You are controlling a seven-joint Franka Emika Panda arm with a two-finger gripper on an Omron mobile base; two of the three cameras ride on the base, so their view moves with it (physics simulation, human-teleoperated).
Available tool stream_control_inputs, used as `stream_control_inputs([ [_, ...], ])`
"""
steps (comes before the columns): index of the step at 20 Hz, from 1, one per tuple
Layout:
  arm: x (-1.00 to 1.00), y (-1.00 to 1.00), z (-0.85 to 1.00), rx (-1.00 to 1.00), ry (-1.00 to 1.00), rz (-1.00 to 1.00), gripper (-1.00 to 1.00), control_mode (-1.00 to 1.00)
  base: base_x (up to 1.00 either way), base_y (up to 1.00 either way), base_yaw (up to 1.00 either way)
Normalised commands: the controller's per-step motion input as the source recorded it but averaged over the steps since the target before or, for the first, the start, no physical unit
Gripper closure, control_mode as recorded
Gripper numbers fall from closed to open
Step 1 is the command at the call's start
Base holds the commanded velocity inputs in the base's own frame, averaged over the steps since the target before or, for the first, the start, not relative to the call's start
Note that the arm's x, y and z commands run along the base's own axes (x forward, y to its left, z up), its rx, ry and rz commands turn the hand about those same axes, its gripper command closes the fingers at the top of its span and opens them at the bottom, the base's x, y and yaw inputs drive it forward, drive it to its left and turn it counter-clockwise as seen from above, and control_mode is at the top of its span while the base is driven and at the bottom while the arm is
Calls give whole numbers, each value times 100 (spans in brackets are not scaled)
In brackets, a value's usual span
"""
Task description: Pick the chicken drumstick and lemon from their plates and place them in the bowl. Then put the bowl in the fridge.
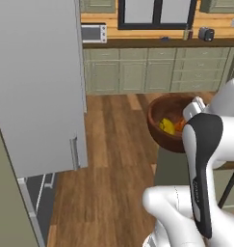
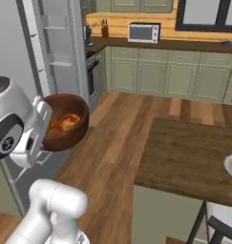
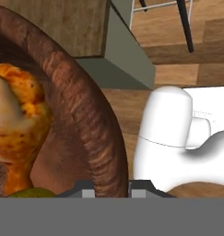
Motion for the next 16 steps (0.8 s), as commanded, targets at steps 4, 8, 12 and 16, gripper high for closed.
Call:
stream_control_inputs([
  [4,0,0,0,0,0,0,100,100,54,0,-13],
  [8,0,0,0,0,0,0,100,100,66,0,-16],
  [12,0,0,0,0,0,0,100,100,75,0,-1],
  [16,0,0,0,0,0,0,100,100,90,0,0],
])
